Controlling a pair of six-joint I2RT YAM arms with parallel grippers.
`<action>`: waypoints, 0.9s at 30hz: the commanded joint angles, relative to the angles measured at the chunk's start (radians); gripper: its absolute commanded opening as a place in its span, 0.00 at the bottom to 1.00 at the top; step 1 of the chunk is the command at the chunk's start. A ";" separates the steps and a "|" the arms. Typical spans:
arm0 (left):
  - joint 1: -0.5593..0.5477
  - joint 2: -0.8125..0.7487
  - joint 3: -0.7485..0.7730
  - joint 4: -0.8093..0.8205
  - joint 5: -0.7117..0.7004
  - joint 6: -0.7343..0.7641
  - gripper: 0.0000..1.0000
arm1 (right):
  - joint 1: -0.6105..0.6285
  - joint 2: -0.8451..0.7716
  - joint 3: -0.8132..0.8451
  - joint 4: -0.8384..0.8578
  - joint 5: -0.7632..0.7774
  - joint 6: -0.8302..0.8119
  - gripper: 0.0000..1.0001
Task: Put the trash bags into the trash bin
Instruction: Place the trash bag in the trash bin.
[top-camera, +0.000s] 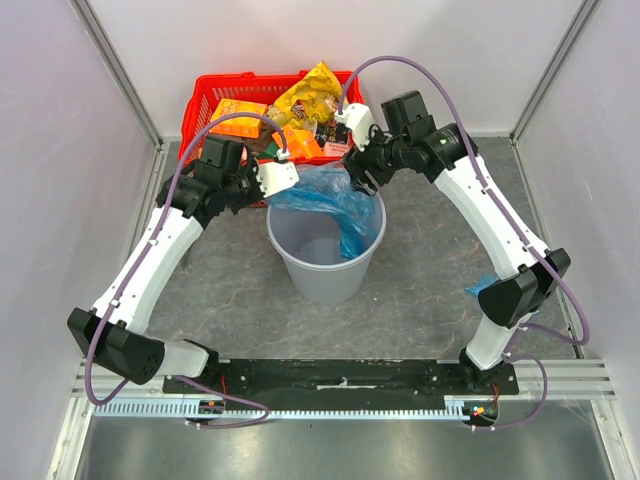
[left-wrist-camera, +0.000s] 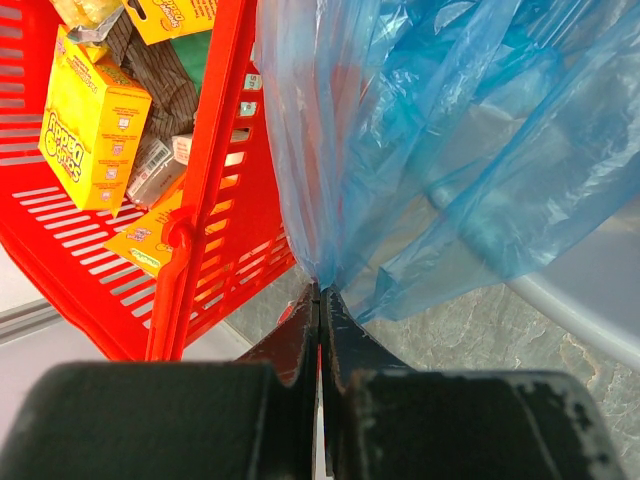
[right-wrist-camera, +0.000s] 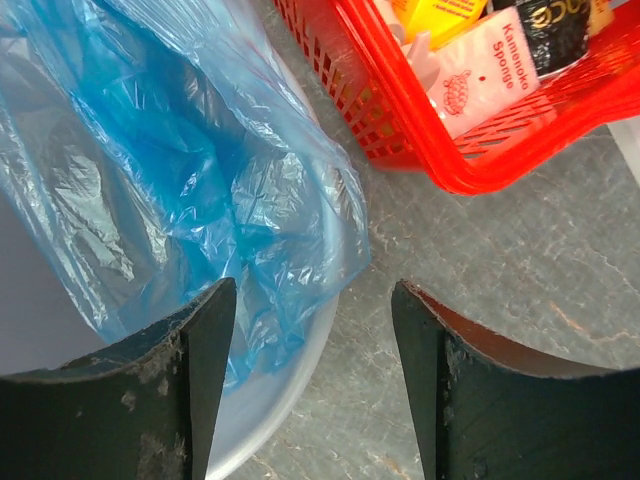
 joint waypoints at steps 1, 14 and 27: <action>0.000 -0.008 0.035 0.003 -0.003 -0.024 0.02 | -0.001 0.004 -0.025 0.044 -0.042 0.026 0.70; -0.002 -0.009 0.033 0.003 -0.003 -0.025 0.02 | 0.000 0.016 -0.039 0.053 -0.032 0.007 0.43; -0.002 -0.014 0.026 0.003 -0.011 -0.021 0.02 | 0.000 0.022 -0.014 0.042 -0.031 0.001 0.21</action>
